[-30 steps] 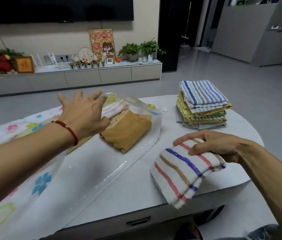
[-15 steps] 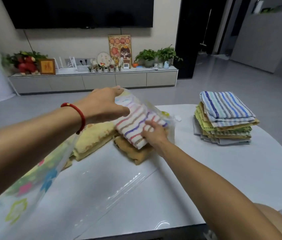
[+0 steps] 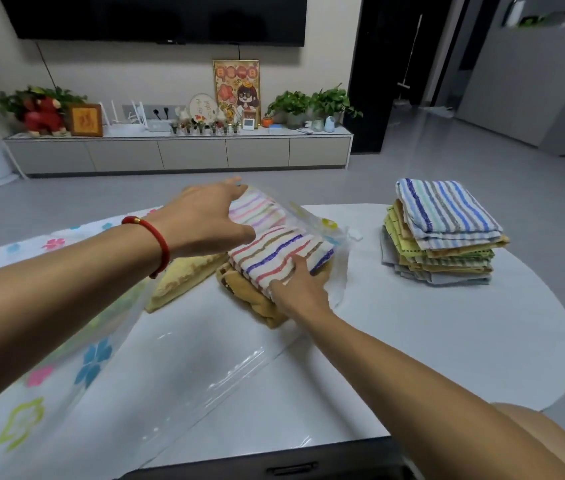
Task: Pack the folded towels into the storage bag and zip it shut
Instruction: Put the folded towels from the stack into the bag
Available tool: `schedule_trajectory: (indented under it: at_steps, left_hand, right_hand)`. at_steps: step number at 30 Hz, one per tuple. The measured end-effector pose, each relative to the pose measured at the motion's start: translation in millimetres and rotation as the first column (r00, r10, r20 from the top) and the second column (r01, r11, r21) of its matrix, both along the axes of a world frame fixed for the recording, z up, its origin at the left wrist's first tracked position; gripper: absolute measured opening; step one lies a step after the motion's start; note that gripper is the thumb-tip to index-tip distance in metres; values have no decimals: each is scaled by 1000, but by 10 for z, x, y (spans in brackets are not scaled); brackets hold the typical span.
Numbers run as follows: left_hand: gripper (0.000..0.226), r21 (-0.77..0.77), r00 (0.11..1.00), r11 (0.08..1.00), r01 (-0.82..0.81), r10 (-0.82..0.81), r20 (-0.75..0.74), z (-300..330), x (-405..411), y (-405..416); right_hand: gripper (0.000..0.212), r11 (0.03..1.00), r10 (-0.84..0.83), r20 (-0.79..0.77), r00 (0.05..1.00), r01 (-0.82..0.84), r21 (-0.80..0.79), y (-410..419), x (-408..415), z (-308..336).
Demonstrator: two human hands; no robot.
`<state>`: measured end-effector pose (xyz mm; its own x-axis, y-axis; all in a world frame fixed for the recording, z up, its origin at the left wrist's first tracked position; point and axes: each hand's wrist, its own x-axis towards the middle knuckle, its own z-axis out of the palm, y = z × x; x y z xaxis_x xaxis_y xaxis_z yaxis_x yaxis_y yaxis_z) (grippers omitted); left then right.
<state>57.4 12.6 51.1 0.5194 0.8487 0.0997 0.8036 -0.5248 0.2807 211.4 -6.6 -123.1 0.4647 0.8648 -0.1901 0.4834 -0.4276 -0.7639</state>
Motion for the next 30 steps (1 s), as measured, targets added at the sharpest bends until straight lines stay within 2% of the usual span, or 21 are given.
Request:
schedule_trajectory:
  at_steps: [2,3,7,10,11,13,15,17,20,23,27,30]
  left_hand:
    - [78,-13,1000,1000,5,-5,15,-35,11,-37]
    - [77,-19,1000,1000,7,-6,21,-55,15,-62]
    - [72,-41,999,999,-17,18,35,-116,-9,-170]
    - [72,-61,1000,998,6,-5,17,-142,-66,-217]
    - [75,-69,1000,998,11,-10,10,-145,-87,-224]
    - [76,-70,1000,997,18,-18,-2,-174,-118,-216]
    - [78,-47,999,999,26,-27,-21,-227,-113,-181]
    - [79,-10,998,1000,21,-22,-52,-300,-65,-145]
    - [74,65,994,998,14,-7,-108,-424,15,-105]
    - [71,113,992,993,20,-5,-129,-513,60,-89]
    - [70,125,994,992,10,4,-111,-538,55,-89]
    - [67,140,996,990,9,4,-95,-543,54,-106]
  right_hand:
    - [93,989,122,-40,992,-125,-75,-89,-146,-100]
    - [93,989,138,-30,990,-139,-56,-101,-174,-147]
    - [66,984,-33,3,999,32,176,-61,-108,-185]
    - [79,987,5,-5,1000,-4,160,-9,-39,-195]
    - [85,993,39,24,999,-42,107,0,-23,-165]
    - [88,992,121,208,971,-115,-41,-21,25,-36]
    - [66,985,175,375,910,-157,-78,-122,157,141]
    - [33,992,113,434,894,-127,1,-271,451,329]
    - [33,982,-168,501,849,96,165,-522,1175,645]
    - [25,909,-411,544,732,284,305,-682,1999,809]
    - [35,894,-443,654,613,355,272,-558,2731,782]
    - [38,918,-365,640,676,376,126,-246,3038,761]
